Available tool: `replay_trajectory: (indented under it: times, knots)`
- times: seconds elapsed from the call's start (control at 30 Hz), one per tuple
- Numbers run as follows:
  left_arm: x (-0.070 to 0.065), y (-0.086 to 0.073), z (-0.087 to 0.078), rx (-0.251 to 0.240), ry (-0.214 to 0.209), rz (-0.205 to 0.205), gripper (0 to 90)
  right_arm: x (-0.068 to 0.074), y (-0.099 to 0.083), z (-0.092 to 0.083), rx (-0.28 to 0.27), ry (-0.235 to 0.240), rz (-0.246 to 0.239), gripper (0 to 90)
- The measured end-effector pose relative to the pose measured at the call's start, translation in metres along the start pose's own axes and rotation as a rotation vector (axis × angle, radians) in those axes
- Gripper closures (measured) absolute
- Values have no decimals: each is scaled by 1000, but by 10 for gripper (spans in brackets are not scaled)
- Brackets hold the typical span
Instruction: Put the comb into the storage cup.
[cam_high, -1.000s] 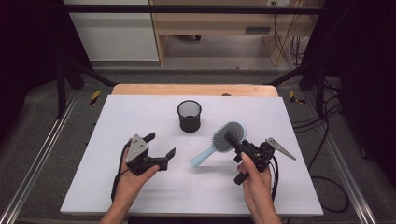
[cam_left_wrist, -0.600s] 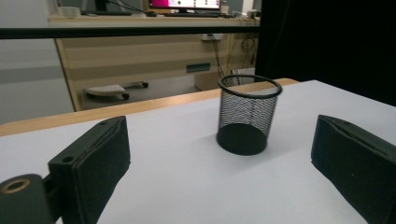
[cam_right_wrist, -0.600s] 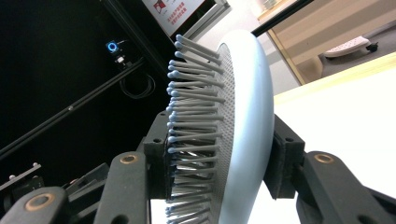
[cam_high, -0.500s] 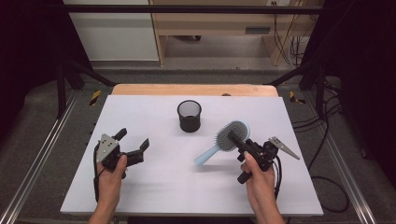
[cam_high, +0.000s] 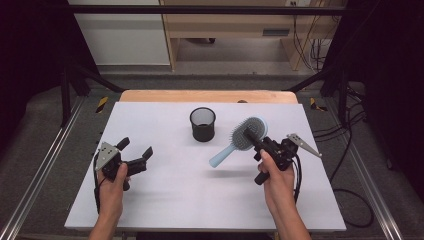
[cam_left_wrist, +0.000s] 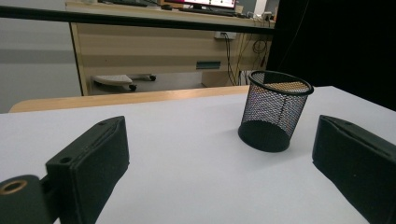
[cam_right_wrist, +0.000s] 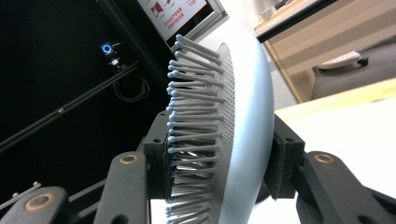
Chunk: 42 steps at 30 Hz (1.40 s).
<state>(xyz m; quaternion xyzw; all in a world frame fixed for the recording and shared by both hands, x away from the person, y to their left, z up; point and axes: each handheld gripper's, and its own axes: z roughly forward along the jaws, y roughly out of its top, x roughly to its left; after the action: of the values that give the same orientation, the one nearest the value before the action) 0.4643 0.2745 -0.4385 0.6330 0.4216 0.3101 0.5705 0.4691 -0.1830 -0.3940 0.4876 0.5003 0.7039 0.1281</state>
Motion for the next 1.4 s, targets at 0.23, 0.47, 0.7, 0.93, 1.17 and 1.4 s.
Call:
replay_trajectory:
  times: [0.23,0.47,0.7,0.93,1.17,1.4]
  knots:
    - [0,-1,3,16,-2,-1,37,-2,21,7,1,-25,-22,526]
    - [1,-1,2,17,6,-2,38,1,33,14,5,-30,-29,525]
    - [2,-2,2,20,9,-5,37,8,40,20,1,-21,-34,525]
    - [1,-3,3,29,2,3,38,14,47,30,6,-21,-39,524]
    - [-1,-4,5,37,-2,4,38,16,54,48,18,-28,-35,524]
    - [-3,-5,6,46,-1,15,38,19,64,66,12,-30,-29,524]
